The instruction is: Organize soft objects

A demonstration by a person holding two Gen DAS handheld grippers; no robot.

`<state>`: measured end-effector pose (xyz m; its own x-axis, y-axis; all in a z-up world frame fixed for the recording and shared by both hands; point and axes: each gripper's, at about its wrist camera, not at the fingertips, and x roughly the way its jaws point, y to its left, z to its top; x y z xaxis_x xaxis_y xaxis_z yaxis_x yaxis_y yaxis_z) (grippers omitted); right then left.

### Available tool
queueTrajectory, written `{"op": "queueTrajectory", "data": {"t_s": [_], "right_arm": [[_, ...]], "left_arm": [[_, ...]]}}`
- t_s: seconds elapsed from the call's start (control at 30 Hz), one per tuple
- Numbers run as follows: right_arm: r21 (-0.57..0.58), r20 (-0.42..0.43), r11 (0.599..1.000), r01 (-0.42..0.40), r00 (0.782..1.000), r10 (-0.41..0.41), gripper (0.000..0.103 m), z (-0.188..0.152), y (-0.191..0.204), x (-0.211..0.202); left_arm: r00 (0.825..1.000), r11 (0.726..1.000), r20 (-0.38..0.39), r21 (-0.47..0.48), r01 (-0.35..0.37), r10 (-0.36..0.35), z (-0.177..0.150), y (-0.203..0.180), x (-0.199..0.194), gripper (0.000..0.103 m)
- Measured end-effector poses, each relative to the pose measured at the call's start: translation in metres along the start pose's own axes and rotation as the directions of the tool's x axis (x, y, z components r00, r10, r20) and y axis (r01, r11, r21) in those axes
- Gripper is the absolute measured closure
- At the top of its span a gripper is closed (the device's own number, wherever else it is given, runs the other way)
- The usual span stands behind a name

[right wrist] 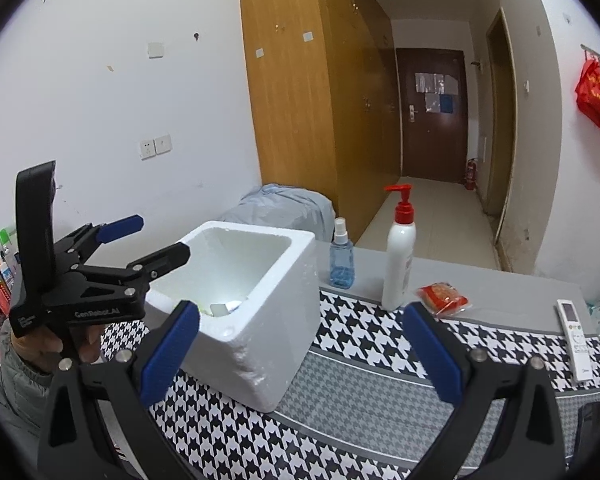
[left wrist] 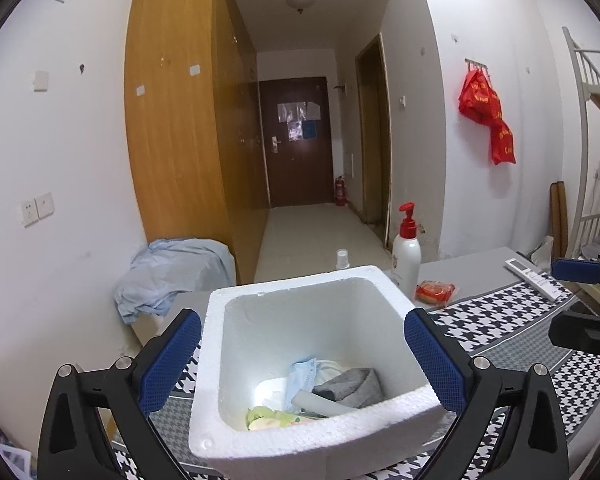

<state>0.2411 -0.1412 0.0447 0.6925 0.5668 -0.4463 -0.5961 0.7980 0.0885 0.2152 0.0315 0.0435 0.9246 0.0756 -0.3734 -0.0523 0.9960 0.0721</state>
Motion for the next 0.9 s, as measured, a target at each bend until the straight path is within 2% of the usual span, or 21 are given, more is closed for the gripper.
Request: {"op": "queueTrajectory", "data": {"t_s": [0.53,0.9], "right_arm": [[-0.032,0.051,0.999,-0.01,0.999,0.011,0.0,-0.012,0.025,-0.042],[-0.021,0.099,0.999,0.028,0.995,-0.026,0.0,-0.031,0.036,-0.069]], "left_arm": [[0.998,1.0,0.069,-0.012,0.005,-0.004,-0.01,-0.012,-0.063,0.001],[0.994,1.0,0.112,-0.026,0.018,-0.015,-0.023,-0.017,-0.098,0.001]]}}
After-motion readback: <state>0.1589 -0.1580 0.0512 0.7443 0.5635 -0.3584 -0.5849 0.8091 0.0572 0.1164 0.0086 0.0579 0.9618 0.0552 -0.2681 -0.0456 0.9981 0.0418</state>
